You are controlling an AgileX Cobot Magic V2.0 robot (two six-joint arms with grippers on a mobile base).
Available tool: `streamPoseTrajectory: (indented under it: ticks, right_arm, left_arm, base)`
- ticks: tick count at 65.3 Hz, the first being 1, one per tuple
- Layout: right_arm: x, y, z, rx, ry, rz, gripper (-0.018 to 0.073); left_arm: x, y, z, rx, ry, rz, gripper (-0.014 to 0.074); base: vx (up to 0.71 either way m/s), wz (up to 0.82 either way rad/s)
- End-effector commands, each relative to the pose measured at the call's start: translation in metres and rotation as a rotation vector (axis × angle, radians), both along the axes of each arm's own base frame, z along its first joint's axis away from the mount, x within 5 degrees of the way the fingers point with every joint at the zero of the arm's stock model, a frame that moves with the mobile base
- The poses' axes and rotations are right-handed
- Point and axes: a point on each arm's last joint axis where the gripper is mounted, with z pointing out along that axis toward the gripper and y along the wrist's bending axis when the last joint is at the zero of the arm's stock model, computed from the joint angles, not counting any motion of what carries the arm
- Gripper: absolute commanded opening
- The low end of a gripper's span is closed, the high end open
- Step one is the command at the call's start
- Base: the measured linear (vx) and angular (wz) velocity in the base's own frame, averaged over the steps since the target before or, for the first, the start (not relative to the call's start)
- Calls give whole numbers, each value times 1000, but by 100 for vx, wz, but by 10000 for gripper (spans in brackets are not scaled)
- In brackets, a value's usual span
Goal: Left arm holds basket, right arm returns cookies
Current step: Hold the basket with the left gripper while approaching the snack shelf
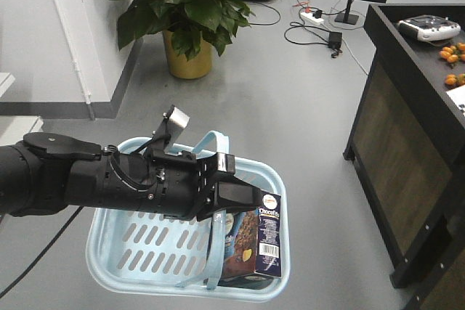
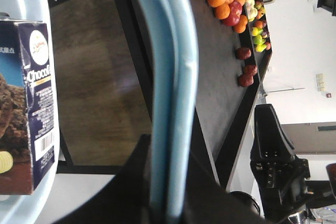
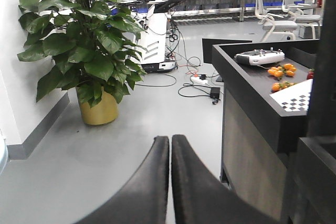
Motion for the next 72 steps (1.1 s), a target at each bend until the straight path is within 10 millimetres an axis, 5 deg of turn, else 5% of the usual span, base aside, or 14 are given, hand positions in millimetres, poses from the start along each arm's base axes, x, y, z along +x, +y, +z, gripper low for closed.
streamPoseTrajectory:
  ticks: [1, 42, 72]
  right_arm:
    - [-1, 0, 6, -13, -74, -4, -8]
    - [-1, 0, 6, -13, -74, -4, -8]
    - [-1, 0, 6, -13, -74, -4, -8]
  left_arm:
    - [-5, -2, 30, -103, -55, -13, -6]
    - [-5, -2, 30, -103, -55, -14, -6]
    - [-5, -2, 30, -104, -55, -14, -6]
  base:
    - [29, 3]
    - [29, 12]
    - [22, 58]
